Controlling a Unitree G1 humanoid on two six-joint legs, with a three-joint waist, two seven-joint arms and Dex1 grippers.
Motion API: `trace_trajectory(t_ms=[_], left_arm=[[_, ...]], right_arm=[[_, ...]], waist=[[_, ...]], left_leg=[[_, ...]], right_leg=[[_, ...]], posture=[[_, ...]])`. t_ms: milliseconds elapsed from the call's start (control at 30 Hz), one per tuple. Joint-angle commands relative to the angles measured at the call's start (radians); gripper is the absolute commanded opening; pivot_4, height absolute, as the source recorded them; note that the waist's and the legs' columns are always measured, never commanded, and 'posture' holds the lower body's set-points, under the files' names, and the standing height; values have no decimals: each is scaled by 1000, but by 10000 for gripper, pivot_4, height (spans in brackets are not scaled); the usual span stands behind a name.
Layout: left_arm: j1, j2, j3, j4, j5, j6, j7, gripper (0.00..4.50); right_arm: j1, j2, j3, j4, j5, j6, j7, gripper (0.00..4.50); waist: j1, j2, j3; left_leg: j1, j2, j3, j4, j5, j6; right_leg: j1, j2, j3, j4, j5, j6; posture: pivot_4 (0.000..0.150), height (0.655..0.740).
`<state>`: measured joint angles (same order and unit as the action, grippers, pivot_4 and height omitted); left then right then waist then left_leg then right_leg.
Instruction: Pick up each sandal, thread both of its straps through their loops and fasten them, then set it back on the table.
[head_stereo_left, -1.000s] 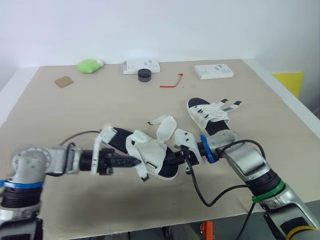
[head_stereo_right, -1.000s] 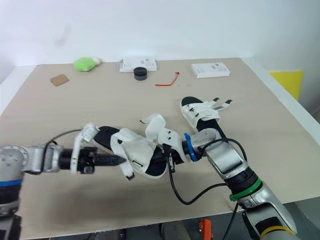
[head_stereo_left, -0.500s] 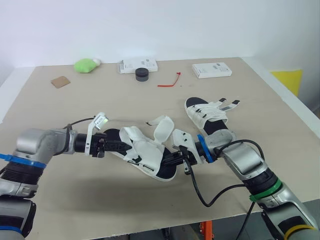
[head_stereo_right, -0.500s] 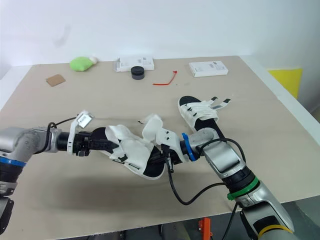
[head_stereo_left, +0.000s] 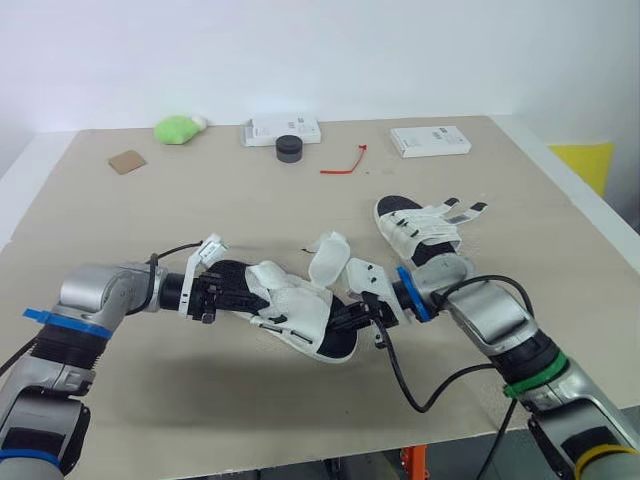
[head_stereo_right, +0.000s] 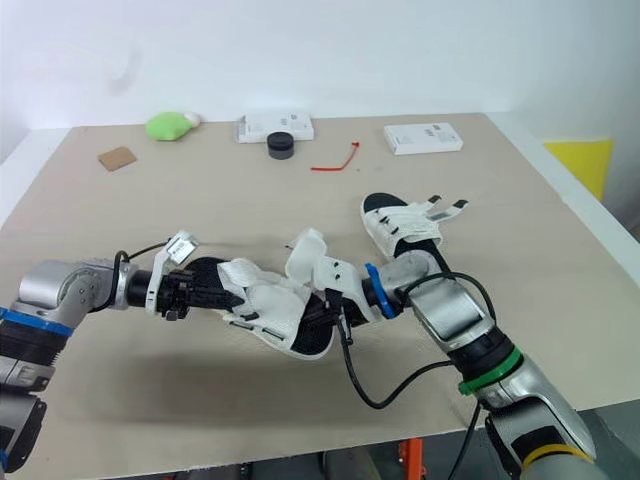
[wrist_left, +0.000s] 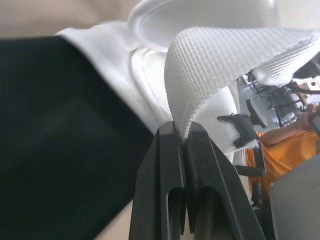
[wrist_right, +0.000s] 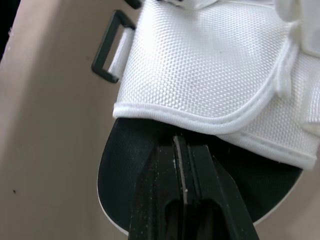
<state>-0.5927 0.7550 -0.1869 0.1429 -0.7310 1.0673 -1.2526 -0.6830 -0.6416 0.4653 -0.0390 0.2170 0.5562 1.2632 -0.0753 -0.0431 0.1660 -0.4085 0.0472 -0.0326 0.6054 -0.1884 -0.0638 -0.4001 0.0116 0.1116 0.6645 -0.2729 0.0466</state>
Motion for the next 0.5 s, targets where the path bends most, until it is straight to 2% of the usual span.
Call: trace_trajectory(t_ms=[33, 200, 500], left_arm=[[29, -10, 6, -78, -29, 50, 0, 409], [52, -15, 46, -127, -65, 95, 19, 409], [54, -42, 141, -112, -93, 145, 103, 409]], right_arm=[[-43, -25, 18, 144, -103, -39, -16, 0], [-103, -13, 17, 228, -110, -78, 11, 0], [-30, -33, 19, 103, -83, -24, 64, 0]], waist=[[0, 0, 0], [2, 1, 1], [6, 1, 1]], left_leg=[[0, 0, 0, 1, 0, 0], [-1, 0, 0, 2, 1, 2], [-5, -1, -2, 2, 1, 2]], right_leg=[[0, 0, 0, 0, 0, 0], [0, 0, 0, 0, 2, 2], [-1, 0, -1, 0, 1, 1]], posture=[[1500, 7400], [1500, 7400], [1500, 7400]])
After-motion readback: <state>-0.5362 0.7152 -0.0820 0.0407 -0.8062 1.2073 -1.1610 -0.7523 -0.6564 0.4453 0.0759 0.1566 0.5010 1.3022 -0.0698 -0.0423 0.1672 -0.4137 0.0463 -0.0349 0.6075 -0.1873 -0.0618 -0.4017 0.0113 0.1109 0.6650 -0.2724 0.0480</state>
